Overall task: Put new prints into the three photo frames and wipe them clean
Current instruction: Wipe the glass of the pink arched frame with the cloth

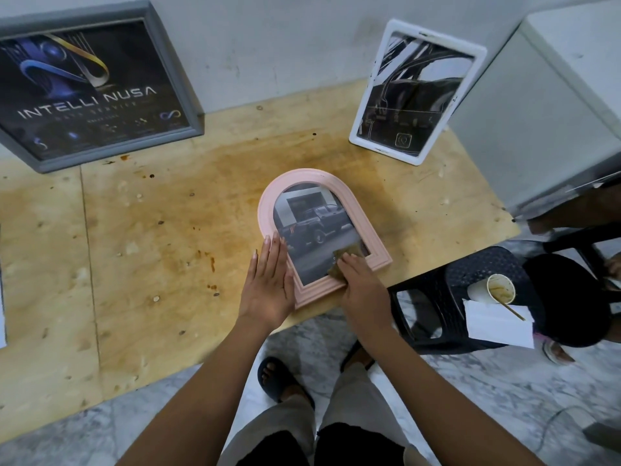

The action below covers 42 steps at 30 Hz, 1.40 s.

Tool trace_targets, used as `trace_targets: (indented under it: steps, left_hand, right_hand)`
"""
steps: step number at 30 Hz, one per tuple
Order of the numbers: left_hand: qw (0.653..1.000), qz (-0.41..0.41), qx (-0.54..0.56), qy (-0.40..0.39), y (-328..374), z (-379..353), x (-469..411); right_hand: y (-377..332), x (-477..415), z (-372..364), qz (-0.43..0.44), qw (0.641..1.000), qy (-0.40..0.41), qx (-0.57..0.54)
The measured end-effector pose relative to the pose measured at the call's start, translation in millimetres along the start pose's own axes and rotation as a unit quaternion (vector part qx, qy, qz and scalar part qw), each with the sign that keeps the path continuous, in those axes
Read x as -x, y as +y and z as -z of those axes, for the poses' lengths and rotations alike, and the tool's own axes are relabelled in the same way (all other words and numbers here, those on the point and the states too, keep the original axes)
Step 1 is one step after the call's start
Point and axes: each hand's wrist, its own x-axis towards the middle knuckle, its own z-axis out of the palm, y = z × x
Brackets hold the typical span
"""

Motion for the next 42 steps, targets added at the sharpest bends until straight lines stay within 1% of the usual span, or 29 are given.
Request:
trace_targets:
  steps: [3,5,7,8,10,12,14,15,16,17,18,19,20,22,24,25,26,28,31,34,39,40,42]
  left_hand:
    - [1.000,0.001,-0.005,0.003,0,-1,-1]
    - [1.000,-0.002,-0.007,-0.004,0,-1,0]
    - [1.000,-0.003,-0.004,-0.007,-2,-1,0]
    - [1.000,-0.004,-0.003,-0.004,-3,0,0]
    - [1.000,-0.012,0.003,0.001,-4,2,2]
    - [0.999,-0.020,0.026,0.017,-2,8,2]
    - [0.997,-0.003,0.071,0.038,1,15,-1]
    - [0.995,0.020,0.087,0.051,2,17,-4]
    - [0.992,0.051,0.099,0.064,4,18,-8]
    - [0.987,0.089,0.111,0.071,6,19,-12]
    - [0.981,0.126,0.124,0.075,7,21,-17]
    - [0.976,0.155,0.130,0.074,9,22,-21]
    - [0.974,0.171,0.129,0.069,11,23,-25]
    - [0.976,0.178,0.111,0.057,14,23,-30]
    - [0.977,0.181,0.105,0.053,15,21,-31]
    - [0.976,0.184,0.104,0.053,16,19,-31]
    - [0.976,0.187,0.103,0.053,16,17,-31]
    - [0.977,0.186,0.094,0.050,17,15,-32]
    - [0.982,0.176,0.066,0.029,15,15,-32]
    - [0.982,0.177,0.054,0.019,16,15,-32]
    - [0.981,0.181,0.063,0.017,19,16,-33]
    - [0.981,0.182,0.060,0.014,19,17,-33]
    - [0.981,0.187,0.053,0.013,20,17,-33]
  right_hand:
    - [-9,13,-6,0.064,0.998,-0.013,0.001]
    - [-12,21,-5,0.093,0.995,-0.024,-0.024]
    - [-9,19,0,0.096,0.991,-0.047,-0.074]
    - [-8,15,5,0.082,0.989,-0.065,-0.107]
    - [-7,1,20,0.000,0.975,-0.112,-0.191]
    - [-12,-23,42,-0.121,0.938,-0.135,-0.294]
    - [-11,-49,57,-0.218,0.894,-0.098,-0.378]
    - [-9,-65,61,-0.253,0.881,-0.062,-0.395]
    - [-7,-79,64,-0.271,0.882,-0.024,-0.385]
    - [-6,-92,65,-0.266,0.895,0.006,-0.358]
    - [-6,-104,66,-0.244,0.916,0.028,-0.316]
    - [-7,-115,66,-0.217,0.936,0.039,-0.275]
    - [-7,-126,65,-0.187,0.952,0.031,-0.242]
    - [-7,-147,54,-0.118,0.972,-0.035,-0.200]
    - [-4,-163,36,-0.045,0.983,-0.105,-0.141]
    - [-1,-169,27,-0.017,0.986,-0.123,-0.107]
    - [0,-172,21,0.001,0.988,-0.133,-0.077]
    - [1,-177,13,0.040,0.991,-0.123,-0.041]
    - [0,-183,9,0.100,0.989,-0.107,-0.038]
    - [-2,-190,4,0.132,0.985,-0.114,-0.006]
    - [-29,-201,8,0.172,0.972,-0.153,0.042]
    - [-36,-203,8,0.169,0.969,-0.175,0.042]
    - [-49,-208,5,0.194,0.958,-0.210,0.032]
